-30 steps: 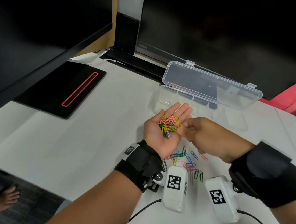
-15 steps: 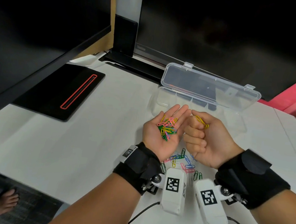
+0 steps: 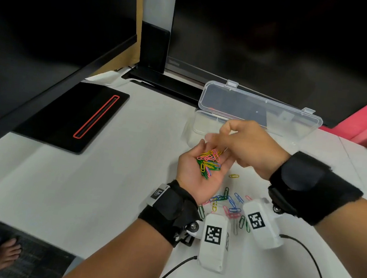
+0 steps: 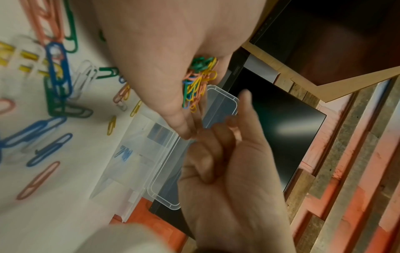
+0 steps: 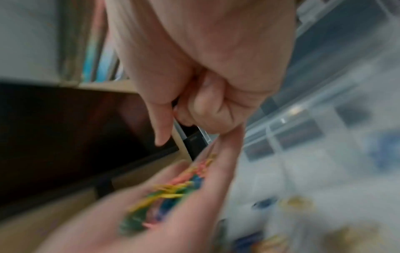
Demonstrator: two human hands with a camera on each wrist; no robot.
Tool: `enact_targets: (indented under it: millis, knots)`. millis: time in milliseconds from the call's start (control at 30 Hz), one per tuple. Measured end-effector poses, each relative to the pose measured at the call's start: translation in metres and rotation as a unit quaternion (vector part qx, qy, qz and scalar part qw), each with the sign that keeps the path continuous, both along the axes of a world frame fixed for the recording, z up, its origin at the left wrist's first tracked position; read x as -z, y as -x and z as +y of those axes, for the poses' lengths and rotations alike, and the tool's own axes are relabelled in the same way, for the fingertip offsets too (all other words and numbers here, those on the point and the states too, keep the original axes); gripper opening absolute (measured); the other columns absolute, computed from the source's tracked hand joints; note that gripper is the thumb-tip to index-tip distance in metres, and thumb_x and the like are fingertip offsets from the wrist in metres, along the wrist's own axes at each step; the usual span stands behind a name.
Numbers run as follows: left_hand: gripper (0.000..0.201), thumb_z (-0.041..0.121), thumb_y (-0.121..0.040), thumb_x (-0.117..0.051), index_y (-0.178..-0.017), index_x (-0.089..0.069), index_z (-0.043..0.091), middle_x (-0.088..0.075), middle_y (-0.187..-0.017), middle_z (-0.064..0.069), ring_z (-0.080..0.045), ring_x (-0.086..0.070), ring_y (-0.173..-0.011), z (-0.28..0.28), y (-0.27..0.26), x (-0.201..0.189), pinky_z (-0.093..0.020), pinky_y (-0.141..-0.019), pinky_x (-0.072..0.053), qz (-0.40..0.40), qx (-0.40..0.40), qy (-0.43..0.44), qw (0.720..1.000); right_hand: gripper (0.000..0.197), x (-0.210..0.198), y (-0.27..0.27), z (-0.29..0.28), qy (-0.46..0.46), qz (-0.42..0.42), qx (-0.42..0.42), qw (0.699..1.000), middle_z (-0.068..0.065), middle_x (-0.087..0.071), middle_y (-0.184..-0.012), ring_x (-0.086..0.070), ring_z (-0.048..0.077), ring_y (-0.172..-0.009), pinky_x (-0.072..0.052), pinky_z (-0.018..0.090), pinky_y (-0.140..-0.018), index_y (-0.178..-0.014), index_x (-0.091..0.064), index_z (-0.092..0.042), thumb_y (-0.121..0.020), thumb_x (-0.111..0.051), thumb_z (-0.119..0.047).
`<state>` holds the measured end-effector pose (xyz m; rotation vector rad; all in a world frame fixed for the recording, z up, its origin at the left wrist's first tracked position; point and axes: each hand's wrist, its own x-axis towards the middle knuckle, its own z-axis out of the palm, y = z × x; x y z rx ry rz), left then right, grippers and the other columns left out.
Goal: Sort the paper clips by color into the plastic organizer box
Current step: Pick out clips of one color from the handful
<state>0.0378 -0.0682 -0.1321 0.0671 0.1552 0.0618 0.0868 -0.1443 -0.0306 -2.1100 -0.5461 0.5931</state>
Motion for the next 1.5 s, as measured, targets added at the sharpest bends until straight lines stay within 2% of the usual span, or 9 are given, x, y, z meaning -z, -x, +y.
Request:
enact_targets:
  millis: [133, 300, 433, 533, 700, 1033, 1167, 1267, 1500]
  knots:
    - [0.046, 0.025, -0.102, -0.037, -0.087, -0.071, -0.002, -0.066, -0.101, -0.017, -0.028, -0.062, -0.100, 0.001, 0.001, 0.001, -0.041, -0.098, -0.047, 0.020, 0.007, 0.010, 1.000, 0.008, 0.008, -0.004, -0.001, 0.168, -0.214, -0.122, 0.955, -0.009, -0.074, -0.079, -0.069, 0.007, -0.074, -0.057, 0.032, -0.076, -0.086, -0.076, -0.022, -0.078, -0.077, -0.020]
    - [0.046, 0.027, -0.102, -0.034, -0.103, -0.067, -0.006, -0.063, -0.113, -0.021, -0.033, -0.056, -0.117, 0.000, 0.003, 0.000, -0.043, -0.111, -0.035, 0.038, 0.014, -0.003, 0.999, 0.009, 0.015, -0.004, -0.005, 0.152, -0.229, -0.107, 0.956, -0.007, -0.075, -0.077, -0.070, 0.011, -0.074, -0.058, 0.035, -0.073, -0.082, -0.078, -0.024, -0.082, -0.071, -0.017]
    - [0.040, 0.026, -0.102, -0.035, -0.106, -0.062, -0.003, -0.068, -0.103, -0.020, -0.029, -0.063, -0.100, 0.001, 0.003, -0.006, -0.040, -0.096, -0.049, 0.036, 0.000, -0.002, 0.999, 0.019, 0.008, 0.003, -0.010, -0.035, -0.008, 0.025, 0.999, -0.005, -0.060, -0.054, -0.047, 0.012, -0.039, -0.034, 0.019, -0.035, -0.072, -0.057, -0.016, -0.089, -0.052, -0.009]
    - [0.046, 0.027, -0.104, -0.030, -0.125, -0.056, -0.005, -0.068, -0.112, -0.023, -0.029, -0.070, -0.094, 0.002, 0.005, -0.008, -0.037, -0.083, -0.056, 0.037, 0.002, -0.033, 0.999, 0.015, 0.004, -0.001, -0.022, -0.207, 0.264, 0.090, 0.938, -0.004, -0.020, -0.052, -0.007, 0.011, -0.043, -0.007, 0.017, -0.041, -0.065, -0.035, -0.020, -0.080, -0.032, -0.016]
    - [0.048, 0.027, -0.104, -0.029, -0.134, -0.049, -0.005, -0.058, -0.131, -0.024, -0.034, -0.065, -0.107, 0.003, 0.008, -0.007, -0.041, -0.097, -0.049, 0.032, 0.003, -0.030, 0.999, 0.036, 0.008, -0.006, -0.033, -0.289, 0.357, 0.132, 0.879, -0.003, -0.027, -0.051, -0.018, 0.009, -0.037, -0.011, 0.017, -0.035, -0.058, -0.037, -0.016, -0.089, -0.039, -0.034]
    - [0.046, 0.026, -0.104, -0.028, -0.124, -0.057, -0.004, -0.067, -0.117, -0.022, -0.029, -0.062, -0.106, 0.006, 0.004, -0.005, -0.032, -0.071, -0.058, 0.050, -0.025, -0.028, 0.998, 0.033, 0.010, 0.013, -0.027, -0.114, 0.192, 0.012, 0.975, 0.000, -0.045, -0.061, -0.020, 0.009, -0.048, -0.020, 0.017, -0.038, -0.109, -0.069, -0.007, -0.104, -0.037, -0.009]
    - [0.049, 0.027, -0.104, -0.026, -0.133, -0.051, -0.003, -0.062, -0.127, -0.021, -0.032, -0.054, -0.125, 0.005, 0.004, -0.002, -0.040, -0.100, -0.044, 0.046, -0.024, -0.048, 0.997, 0.022, 0.010, 0.024, -0.018, 0.057, -0.060, -0.020, 0.996, -0.007, -0.051, -0.059, -0.038, 0.005, -0.041, -0.030, 0.018, -0.043, -0.085, -0.074, -0.019, -0.094, -0.055, -0.018]
    - [0.049, 0.027, -0.103, -0.026, -0.135, -0.050, -0.003, -0.058, -0.132, -0.020, -0.032, -0.051, -0.128, 0.005, 0.004, -0.001, -0.042, -0.107, -0.039, 0.034, -0.015, -0.046, 0.998, 0.007, 0.014, 0.032, -0.013, 0.207, -0.247, -0.085, 0.943, -0.016, -0.058, -0.064, -0.055, 0.000, -0.064, -0.041, 0.023, -0.061, -0.077, -0.068, -0.035, -0.079, -0.072, -0.039]
    - [0.049, 0.027, -0.103, -0.027, -0.133, -0.051, -0.003, -0.058, -0.132, -0.022, -0.033, -0.056, -0.119, 0.005, 0.005, -0.004, -0.042, -0.091, -0.047, 0.029, -0.012, -0.041, 0.999, 0.011, 0.025, 0.020, -0.014, 0.132, -0.191, -0.022, 0.972, -0.014, -0.058, -0.059, -0.051, 0.000, -0.057, -0.035, 0.010, -0.054, -0.075, -0.074, -0.030, -0.083, -0.072, -0.023]
